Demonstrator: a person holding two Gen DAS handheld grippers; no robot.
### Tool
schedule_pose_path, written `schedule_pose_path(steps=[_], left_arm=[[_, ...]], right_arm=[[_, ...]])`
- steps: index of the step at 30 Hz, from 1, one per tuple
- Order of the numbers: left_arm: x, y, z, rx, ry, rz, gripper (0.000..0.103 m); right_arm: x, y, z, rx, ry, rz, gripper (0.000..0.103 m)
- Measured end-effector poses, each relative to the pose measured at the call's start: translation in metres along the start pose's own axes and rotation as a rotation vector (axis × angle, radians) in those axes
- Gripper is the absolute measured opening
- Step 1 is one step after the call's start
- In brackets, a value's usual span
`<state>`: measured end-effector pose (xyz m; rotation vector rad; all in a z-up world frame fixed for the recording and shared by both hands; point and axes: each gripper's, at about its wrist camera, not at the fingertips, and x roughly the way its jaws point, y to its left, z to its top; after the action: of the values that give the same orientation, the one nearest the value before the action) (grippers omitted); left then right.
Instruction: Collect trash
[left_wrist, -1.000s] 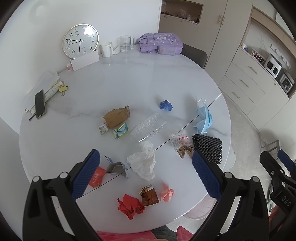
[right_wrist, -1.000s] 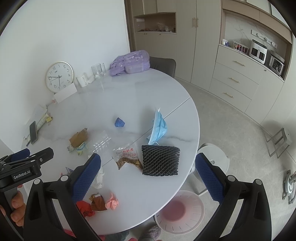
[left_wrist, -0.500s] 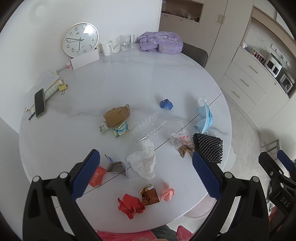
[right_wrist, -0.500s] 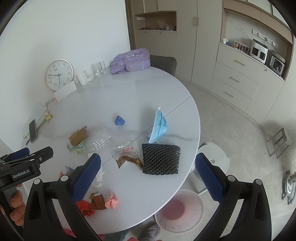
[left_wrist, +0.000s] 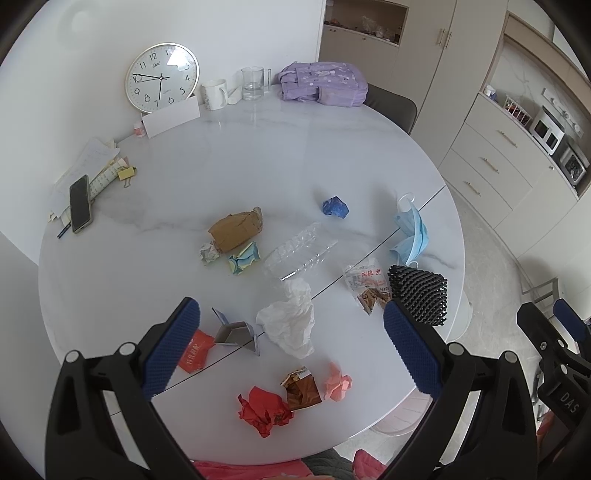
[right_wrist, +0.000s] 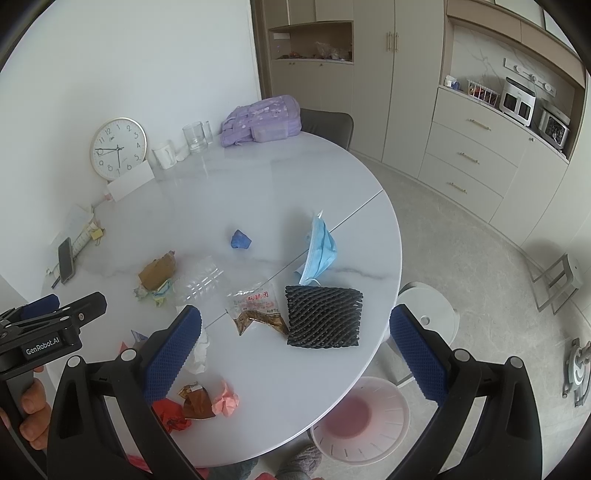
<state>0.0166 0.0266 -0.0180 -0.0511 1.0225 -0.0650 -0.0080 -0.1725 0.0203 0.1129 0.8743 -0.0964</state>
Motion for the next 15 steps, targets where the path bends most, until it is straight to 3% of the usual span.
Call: schedule_pose_path(steps=[8, 15], left_arm=[[0.018, 0.026, -0.008, 0.09, -0.01, -0.065, 0.095], [0.071, 0.086, -0.045, 0.28, 0.062, -0.037, 0.095]], right_arm=[[0.02, 0.014, -0.02, -0.025, 0.016, 0.047, 0.101], [0.071, 0.038, -0.065, -0.042, 0.19, 0.157, 0.101]])
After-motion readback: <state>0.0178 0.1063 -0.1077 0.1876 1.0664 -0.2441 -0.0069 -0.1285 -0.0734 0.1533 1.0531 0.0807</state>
